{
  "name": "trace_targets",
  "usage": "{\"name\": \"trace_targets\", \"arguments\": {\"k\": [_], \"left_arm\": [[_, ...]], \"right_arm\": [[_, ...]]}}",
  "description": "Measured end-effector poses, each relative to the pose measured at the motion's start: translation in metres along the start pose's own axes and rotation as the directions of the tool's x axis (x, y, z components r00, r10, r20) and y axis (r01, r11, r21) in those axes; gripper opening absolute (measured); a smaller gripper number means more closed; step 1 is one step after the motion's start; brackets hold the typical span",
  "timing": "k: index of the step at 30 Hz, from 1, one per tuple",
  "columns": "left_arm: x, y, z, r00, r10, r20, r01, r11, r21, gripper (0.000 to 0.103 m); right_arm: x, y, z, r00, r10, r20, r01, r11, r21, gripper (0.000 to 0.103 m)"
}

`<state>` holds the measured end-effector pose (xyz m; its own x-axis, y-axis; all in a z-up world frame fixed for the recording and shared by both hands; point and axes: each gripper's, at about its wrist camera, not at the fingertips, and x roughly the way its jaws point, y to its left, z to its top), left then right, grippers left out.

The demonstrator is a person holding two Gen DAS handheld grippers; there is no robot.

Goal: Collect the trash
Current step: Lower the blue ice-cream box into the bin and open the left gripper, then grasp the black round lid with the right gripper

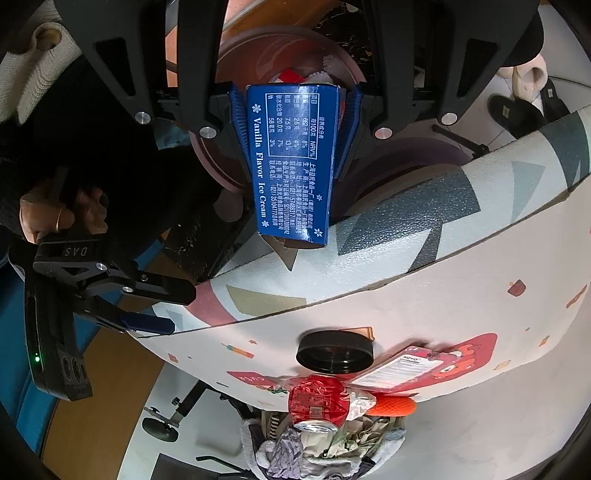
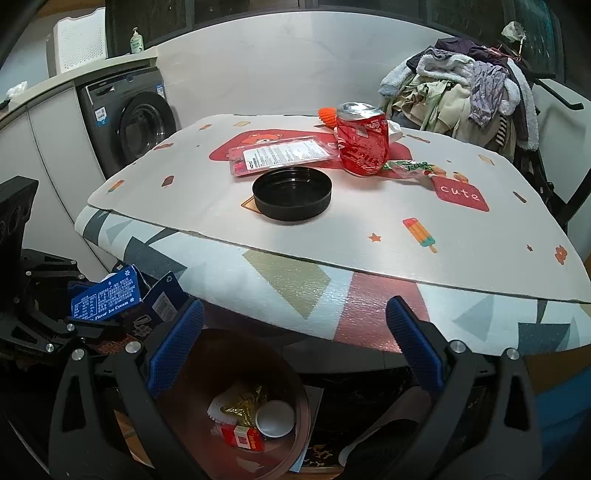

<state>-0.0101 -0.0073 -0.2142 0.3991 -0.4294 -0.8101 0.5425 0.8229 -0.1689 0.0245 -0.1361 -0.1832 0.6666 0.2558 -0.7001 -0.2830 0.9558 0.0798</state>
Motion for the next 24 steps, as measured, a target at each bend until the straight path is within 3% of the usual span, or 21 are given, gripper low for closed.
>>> {"name": "trace_targets", "arguments": {"k": [4,6,8,10,16,24], "left_arm": [[-0.001,-0.003,0.0,1.0,0.005,0.005,-0.005,1.0,0.017,0.049],[-0.003,-0.004,0.0,1.0,0.01,0.019,-0.011,1.0,0.022,0.071],[-0.006,-0.002,0.001,0.999,0.02,0.035,-0.02,1.0,0.014,0.075],[-0.008,0.001,0.002,0.998,0.042,0.048,-0.042,0.999,-0.007,0.087],[-0.021,0.017,0.004,0.988,0.12,0.099,-0.111,0.989,-0.099,0.095],[-0.033,0.03,0.006,0.982,0.143,0.123,-0.123,0.979,-0.161,0.097]], "right_arm": [[0.001,0.0,0.0,1.0,-0.001,-0.003,0.001,1.0,0.001,0.097],[0.001,0.0,0.001,1.0,-0.001,-0.004,0.001,1.0,0.003,0.097],[0.001,0.0,0.0,1.0,-0.002,-0.004,0.002,1.0,0.002,0.097],[0.001,0.001,0.0,1.0,-0.003,-0.004,0.003,1.0,-0.002,0.097],[0.001,0.0,-0.001,1.0,-0.003,-0.005,0.003,1.0,0.003,0.097],[0.0,0.0,-0.001,1.0,-0.009,-0.008,0.009,1.0,-0.001,0.097]]}}
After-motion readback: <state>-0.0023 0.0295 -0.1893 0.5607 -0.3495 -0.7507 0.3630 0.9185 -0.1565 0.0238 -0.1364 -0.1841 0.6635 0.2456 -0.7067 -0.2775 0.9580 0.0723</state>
